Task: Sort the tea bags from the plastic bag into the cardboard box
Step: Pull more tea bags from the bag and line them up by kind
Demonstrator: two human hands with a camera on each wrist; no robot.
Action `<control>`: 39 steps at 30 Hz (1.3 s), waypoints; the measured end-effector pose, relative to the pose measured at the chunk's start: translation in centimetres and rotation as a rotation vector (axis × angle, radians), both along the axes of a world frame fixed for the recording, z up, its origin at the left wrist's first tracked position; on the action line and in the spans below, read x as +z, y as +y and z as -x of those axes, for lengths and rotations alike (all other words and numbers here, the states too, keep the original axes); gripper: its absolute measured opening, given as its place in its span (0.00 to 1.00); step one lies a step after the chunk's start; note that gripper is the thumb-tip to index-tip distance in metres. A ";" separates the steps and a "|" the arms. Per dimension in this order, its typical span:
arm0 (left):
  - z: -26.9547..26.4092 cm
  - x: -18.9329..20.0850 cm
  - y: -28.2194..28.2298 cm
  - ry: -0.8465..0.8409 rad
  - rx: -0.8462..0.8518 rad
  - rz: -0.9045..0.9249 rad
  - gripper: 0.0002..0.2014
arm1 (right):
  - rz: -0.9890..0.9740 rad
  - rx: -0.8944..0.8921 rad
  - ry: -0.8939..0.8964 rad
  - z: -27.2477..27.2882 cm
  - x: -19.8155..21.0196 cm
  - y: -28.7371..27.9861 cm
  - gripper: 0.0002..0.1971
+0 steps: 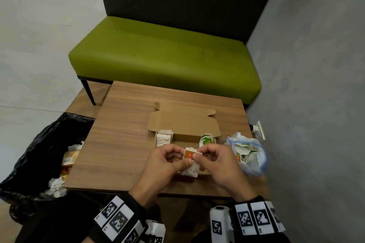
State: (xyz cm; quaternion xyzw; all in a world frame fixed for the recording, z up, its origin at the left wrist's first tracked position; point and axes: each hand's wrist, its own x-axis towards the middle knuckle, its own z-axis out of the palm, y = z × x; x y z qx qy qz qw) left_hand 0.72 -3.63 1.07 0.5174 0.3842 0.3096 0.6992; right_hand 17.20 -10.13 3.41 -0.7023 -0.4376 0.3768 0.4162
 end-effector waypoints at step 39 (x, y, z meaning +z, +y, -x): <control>5.0 -4.5 3.4 0.778 0.012 -0.288 0.07 | 0.366 0.039 -0.368 4.9 -7.7 6.1 0.08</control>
